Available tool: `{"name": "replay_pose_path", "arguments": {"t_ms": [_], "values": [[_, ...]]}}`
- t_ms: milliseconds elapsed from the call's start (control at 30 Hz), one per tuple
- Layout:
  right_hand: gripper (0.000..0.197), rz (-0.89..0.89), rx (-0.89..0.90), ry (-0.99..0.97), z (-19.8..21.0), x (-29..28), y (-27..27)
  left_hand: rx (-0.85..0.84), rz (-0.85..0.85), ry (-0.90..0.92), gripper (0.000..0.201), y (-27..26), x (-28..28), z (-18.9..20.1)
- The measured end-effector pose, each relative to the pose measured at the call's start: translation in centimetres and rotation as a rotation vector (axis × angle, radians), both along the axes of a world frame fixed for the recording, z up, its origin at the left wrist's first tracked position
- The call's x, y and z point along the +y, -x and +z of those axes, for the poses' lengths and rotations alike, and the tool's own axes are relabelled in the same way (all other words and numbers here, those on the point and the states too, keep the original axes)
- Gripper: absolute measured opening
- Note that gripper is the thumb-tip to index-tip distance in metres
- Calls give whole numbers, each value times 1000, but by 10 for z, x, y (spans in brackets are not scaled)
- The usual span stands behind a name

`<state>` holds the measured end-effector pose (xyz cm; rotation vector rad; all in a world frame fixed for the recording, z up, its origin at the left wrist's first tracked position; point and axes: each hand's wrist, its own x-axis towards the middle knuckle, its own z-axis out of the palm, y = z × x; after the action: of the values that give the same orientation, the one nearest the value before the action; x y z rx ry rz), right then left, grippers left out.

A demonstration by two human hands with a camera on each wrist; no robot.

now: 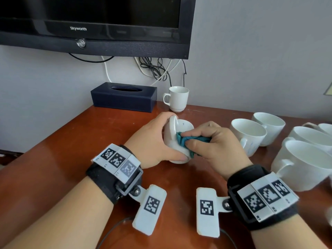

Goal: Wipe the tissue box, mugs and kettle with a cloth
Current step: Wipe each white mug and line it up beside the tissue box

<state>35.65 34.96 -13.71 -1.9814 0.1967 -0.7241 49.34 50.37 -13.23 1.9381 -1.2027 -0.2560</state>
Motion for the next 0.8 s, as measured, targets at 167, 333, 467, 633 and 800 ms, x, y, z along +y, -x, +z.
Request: {"name": "replay_pose_path", "arguments": {"t_ms": [167,333,467,633,800], "values": [[32,-148,-41,10,0,-2,-2,-40,-54,-9,97,2,-1,0],[32,-245,-74,0,2,-4,-3,-85,-94,-68,101,4,-2,1],[40,-148,-64,-47,0,0,-6,-77,-56,-44,96,4,-2,3],[46,18,22,3,0,4,-6,-49,77,-7,100,0,-3,1],[43,67,12,1,0,6,-5,-41,156,-9,109,-4,-3,2]]}}
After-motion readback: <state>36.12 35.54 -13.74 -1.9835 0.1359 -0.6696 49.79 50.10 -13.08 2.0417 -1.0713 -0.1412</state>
